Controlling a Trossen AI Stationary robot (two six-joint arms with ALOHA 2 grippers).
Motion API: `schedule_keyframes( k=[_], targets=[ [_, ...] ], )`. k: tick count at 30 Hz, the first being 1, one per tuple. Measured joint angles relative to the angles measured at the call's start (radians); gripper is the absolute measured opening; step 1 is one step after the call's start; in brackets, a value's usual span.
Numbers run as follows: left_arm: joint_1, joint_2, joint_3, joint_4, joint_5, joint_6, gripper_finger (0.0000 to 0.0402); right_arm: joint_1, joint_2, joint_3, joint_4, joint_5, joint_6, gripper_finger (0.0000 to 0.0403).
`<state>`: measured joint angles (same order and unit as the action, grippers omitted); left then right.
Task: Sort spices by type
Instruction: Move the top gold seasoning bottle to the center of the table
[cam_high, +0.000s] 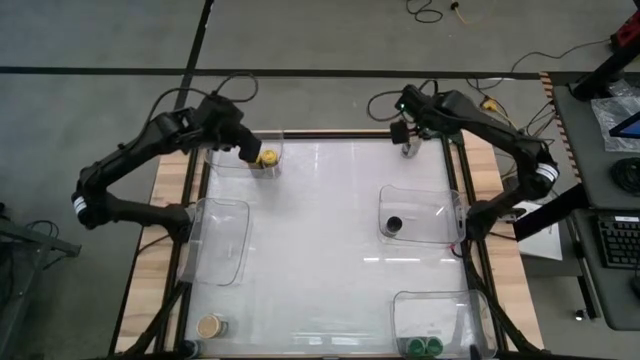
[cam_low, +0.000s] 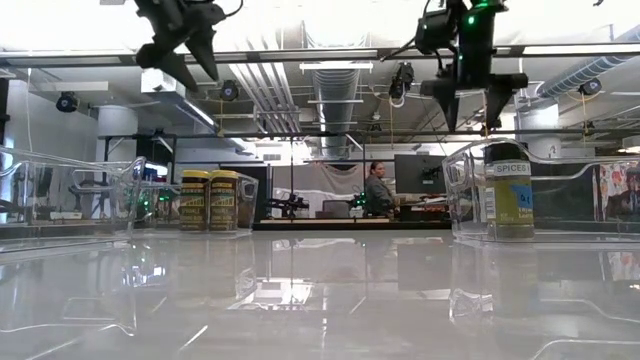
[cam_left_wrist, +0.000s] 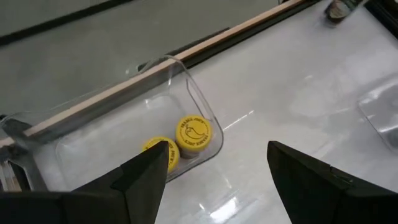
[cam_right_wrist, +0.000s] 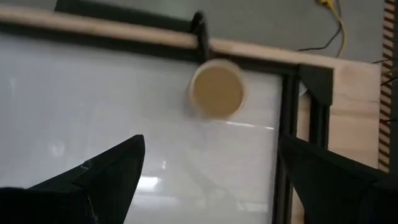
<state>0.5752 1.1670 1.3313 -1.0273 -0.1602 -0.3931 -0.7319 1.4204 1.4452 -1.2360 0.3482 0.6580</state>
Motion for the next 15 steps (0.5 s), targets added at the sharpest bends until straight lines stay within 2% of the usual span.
schedule_keyframes(
  k=[4,7,11,15],
  targets=[
    [-0.040,-0.044,-0.057,0.047,-0.013,-0.003,0.0256,-0.060,0.025,0.000,0.061,0.004,-0.002,0.0364],
    [-0.073,-0.076,-0.115,0.089,-0.014,-0.008,0.0256,-0.089,0.058,0.000,0.077,-0.036,0.008,0.0364],
    [-0.121,-0.122,-0.175,0.114,-0.014,-0.030,0.0256,-0.146,0.131,0.000,0.077,-0.144,0.050,0.0364],
    [-0.181,-0.158,-0.196,0.113,-0.014,-0.087,0.0256,-0.178,0.194,0.001,0.076,-0.165,0.055,0.0364]
  ],
)
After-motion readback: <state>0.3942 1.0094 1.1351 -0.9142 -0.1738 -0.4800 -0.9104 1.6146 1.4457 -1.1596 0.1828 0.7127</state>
